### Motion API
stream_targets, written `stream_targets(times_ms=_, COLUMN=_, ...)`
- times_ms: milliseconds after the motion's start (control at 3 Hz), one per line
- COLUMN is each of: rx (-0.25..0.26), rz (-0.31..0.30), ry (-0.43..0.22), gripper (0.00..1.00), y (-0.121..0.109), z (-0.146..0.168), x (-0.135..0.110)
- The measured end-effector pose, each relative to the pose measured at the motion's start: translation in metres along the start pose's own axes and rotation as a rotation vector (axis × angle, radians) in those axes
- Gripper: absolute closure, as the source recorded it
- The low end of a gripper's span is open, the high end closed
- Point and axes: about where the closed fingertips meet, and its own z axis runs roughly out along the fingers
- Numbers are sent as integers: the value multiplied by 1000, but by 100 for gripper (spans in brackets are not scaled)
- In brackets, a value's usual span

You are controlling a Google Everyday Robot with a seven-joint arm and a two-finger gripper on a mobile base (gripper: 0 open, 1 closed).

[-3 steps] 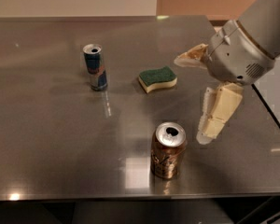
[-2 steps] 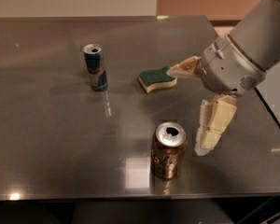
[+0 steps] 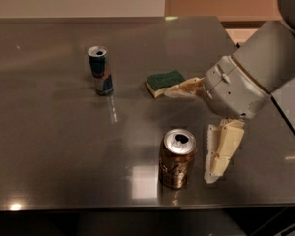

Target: Move orange can near sponge

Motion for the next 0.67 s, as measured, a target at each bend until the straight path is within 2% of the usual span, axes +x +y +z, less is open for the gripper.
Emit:
stream_targets(times_ms=333, rx=-25, rz=-23, ry=-14, gripper=0, y=8, z=9, x=-2)
stream_targets(times_ms=667, rx=-45, rz=-37, ry=-22, gripper=19, y=13, z=16, x=-4)
